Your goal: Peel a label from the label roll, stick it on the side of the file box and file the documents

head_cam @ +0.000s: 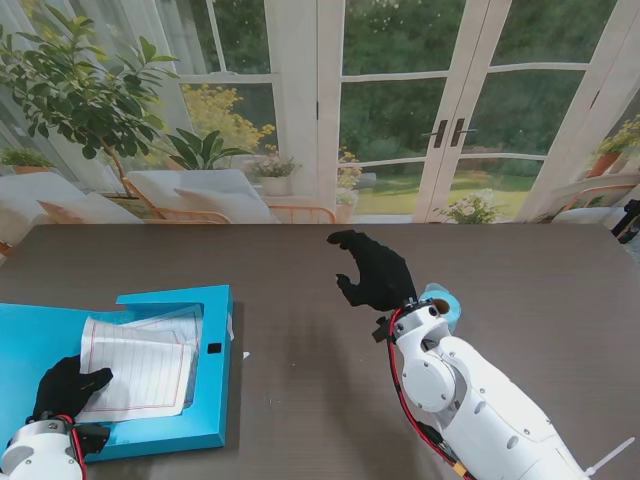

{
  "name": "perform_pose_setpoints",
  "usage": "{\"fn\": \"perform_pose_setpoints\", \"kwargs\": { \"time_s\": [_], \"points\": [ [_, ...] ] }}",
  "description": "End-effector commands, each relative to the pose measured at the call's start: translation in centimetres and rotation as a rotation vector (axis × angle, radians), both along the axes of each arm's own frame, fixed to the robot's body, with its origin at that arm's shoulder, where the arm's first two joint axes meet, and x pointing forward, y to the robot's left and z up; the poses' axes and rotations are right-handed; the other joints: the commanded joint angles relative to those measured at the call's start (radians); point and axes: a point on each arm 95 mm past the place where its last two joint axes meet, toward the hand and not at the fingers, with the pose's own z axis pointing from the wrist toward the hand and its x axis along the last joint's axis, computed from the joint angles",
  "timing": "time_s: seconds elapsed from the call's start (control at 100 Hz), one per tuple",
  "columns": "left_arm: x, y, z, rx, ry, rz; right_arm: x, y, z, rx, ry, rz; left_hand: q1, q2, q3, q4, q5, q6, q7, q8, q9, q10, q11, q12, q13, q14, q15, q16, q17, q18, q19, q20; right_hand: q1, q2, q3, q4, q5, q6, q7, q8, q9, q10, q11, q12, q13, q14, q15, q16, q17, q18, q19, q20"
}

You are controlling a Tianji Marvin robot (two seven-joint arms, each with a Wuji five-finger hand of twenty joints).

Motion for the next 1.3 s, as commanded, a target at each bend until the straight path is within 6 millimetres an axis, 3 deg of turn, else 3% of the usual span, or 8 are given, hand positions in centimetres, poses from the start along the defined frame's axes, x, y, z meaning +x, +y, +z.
{"fn": "perform_pose_setpoints", "kwargs": {
  "time_s": [0.0,0.13,0.35,0.47,0.54,0.66,1.15,1.29],
  "points": [
    [0.0,0.3,-0.1,-0.011,0.032,-0.009,-0.3,0.2,-0.5,-0.01,0.021,0.013,0.038,-0.005,0.043,0.03,-0.024,0.045,0.074,0.028,0.008,-0.04,0.029,0.019,-0.022,0.06,0.033,0.017,-0.008,0.013,0.053,0.015,-0.035,0.007,-0.009,0.034,0.009,0.002,-0.017,-0.009,0.001,0.006,-0.003,-0.015,-0.012,-0.004,-0.011,-0.005,-0.387,-0.011,-0.021,0.011],
    [0.2,0.7,-0.6,0.016,0.1,-0.005,-0.4,0.3,-0.6,-0.012,0.02,0.017,0.034,-0.009,0.028,0.02,-0.09,0.043,0.041,0.026,-0.07,-0.017,0.007,0.043,-0.1,0.063,0.014,0.018,-0.081,-0.018,0.009,0.018,-0.039,0.009,-0.012,0.033,0.008,0.005,-0.018,-0.009,0.0,0.008,-0.003,-0.014,-0.011,-0.004,-0.01,-0.005,-0.387,-0.013,-0.021,0.012],
    [0.8,0.6,-0.6,0.045,0.173,-0.025,-0.5,0.3,-0.6,-0.017,0.028,0.023,0.006,0.007,-0.035,-0.019,-0.23,0.105,-0.234,-0.015,-0.314,0.059,-0.062,0.124,-0.301,0.085,-0.047,0.028,-0.265,-0.089,-0.097,0.073,-0.046,0.015,-0.017,0.033,0.005,0.019,-0.018,-0.009,-0.002,0.012,-0.004,-0.014,-0.012,-0.004,-0.011,-0.005,-0.388,-0.013,-0.022,0.013],
    [1.0,0.6,-0.4,0.072,0.206,-0.044,-0.5,0.3,-0.7,-0.018,0.033,0.026,-0.01,0.066,-0.118,-0.007,-0.298,0.127,-0.366,0.034,-0.495,0.097,-0.05,-0.006,-0.444,0.094,-0.16,-0.007,-0.402,-0.133,-0.176,0.061,-0.047,0.016,-0.021,0.033,0.005,0.018,-0.016,-0.009,-0.003,0.014,-0.005,-0.014,-0.015,-0.005,-0.011,-0.005,-0.388,-0.013,-0.022,0.013],
    [1.0,0.6,-0.2,0.083,0.215,-0.057,-0.6,0.3,-0.7,-0.017,0.035,0.026,-0.015,0.094,-0.175,-0.044,-0.324,0.129,-0.416,0.018,-0.58,0.111,-0.053,-0.266,-0.511,0.099,-0.24,-0.05,-0.452,-0.151,-0.197,0.03,-0.049,0.018,-0.023,0.033,0.005,0.021,-0.016,-0.008,-0.003,0.013,-0.004,-0.014,-0.014,-0.005,-0.01,-0.004,-0.388,-0.013,-0.023,0.014],
    [1.2,0.5,0.1,0.093,0.234,-0.084,-0.6,0.3,-0.8,-0.014,0.038,0.027,-0.025,0.108,-0.198,-0.065,-0.338,0.13,-0.532,-0.04,-0.642,0.123,-0.121,-0.339,-0.584,0.096,-0.338,-0.091,-0.517,-0.181,-0.229,0.005,-0.051,0.021,-0.026,0.033,0.005,0.026,-0.016,-0.009,-0.003,0.02,-0.004,-0.014,-0.015,-0.003,-0.01,-0.004,-0.388,-0.014,-0.023,0.014],
    [3.5,-0.7,1.6,0.186,0.314,-0.221,-0.7,0.3,-0.9,-0.005,0.059,0.033,-0.09,0.195,-0.302,-0.166,-0.35,0.135,-0.631,-0.09,-0.707,0.138,-0.172,-0.382,-0.657,0.087,-0.419,-0.116,-0.57,-0.206,-0.264,-0.016,-0.062,0.039,-0.038,0.033,0.005,0.04,-0.013,-0.009,-0.009,0.033,-0.006,-0.015,-0.018,-0.003,-0.01,-0.004,-0.394,-0.013,-0.026,0.016],
    [3.7,-0.9,2.0,0.207,0.345,-0.239,-0.6,0.2,-0.9,-0.01,0.059,0.034,-0.107,0.215,-0.32,-0.199,-0.367,0.147,-0.678,-0.113,-0.734,0.148,-0.25,-0.47,-0.699,0.091,-0.542,-0.191,-0.594,-0.204,-0.358,-0.056,-0.064,0.042,-0.041,0.033,0.011,0.036,-0.013,-0.009,-0.01,0.034,-0.007,-0.015,-0.021,0.0,-0.011,-0.004,-0.395,-0.013,-0.027,0.016]
  ]
}}
